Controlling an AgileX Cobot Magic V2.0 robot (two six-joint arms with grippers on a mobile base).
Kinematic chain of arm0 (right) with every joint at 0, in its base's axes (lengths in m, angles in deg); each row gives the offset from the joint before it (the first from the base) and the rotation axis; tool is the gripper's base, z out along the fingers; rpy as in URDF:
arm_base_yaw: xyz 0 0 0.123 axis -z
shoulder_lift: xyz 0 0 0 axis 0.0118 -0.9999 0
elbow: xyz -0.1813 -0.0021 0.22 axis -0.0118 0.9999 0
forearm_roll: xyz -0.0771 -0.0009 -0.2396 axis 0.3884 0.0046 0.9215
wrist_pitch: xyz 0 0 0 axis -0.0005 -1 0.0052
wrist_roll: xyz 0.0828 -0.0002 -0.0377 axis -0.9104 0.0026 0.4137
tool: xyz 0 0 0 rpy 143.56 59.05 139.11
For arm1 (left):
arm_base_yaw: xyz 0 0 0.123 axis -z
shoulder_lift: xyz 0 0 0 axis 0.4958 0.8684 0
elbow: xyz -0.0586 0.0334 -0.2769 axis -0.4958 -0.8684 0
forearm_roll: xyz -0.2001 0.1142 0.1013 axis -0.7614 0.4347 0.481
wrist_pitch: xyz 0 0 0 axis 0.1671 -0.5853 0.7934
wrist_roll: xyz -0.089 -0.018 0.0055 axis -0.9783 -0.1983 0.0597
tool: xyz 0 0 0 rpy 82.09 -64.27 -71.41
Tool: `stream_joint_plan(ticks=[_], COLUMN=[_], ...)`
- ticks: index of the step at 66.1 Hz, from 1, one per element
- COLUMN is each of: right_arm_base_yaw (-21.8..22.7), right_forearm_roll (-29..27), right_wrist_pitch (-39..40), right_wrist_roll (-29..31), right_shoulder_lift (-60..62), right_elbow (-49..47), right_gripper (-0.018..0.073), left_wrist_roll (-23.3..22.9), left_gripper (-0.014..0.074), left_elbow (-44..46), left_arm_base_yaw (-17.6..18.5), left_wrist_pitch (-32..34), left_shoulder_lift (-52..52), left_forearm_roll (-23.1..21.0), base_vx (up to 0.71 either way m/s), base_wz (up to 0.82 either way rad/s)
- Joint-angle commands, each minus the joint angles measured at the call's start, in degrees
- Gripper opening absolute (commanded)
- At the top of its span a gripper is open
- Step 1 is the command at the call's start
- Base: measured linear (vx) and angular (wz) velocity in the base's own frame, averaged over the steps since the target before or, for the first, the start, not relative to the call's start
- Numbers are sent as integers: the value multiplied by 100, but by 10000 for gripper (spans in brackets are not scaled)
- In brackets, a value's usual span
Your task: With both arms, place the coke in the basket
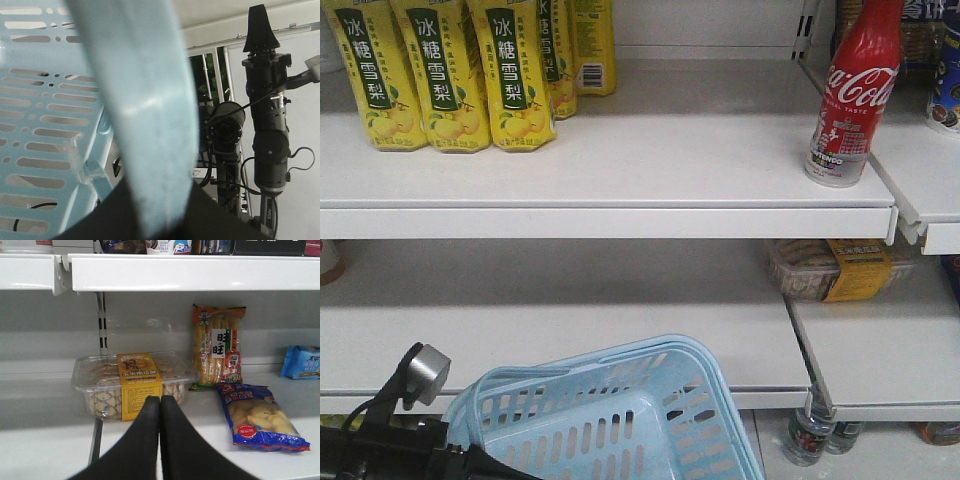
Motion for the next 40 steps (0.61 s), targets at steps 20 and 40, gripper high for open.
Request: stream_joint_plan(ticks=[20, 40], right_arm_base_yaw=[48, 48], right_forearm_roll=[43, 43], right_wrist_pitch=[381, 381], right_wrist_roll=[20, 20], right_shoulder_lift=[78, 78], right_elbow=[45, 45], right_gripper=[-10, -10], left_wrist_roll=[76, 76], left_gripper=[-6, -6], left_elbow=[116, 116], left_arm_base_yaw=[39, 39], left_wrist_pitch=[-254, -254], left_shoulder_lift=[-138, -138], left_forearm_roll=[-471, -471], base_vx=[1, 0], base_wz=[0, 1])
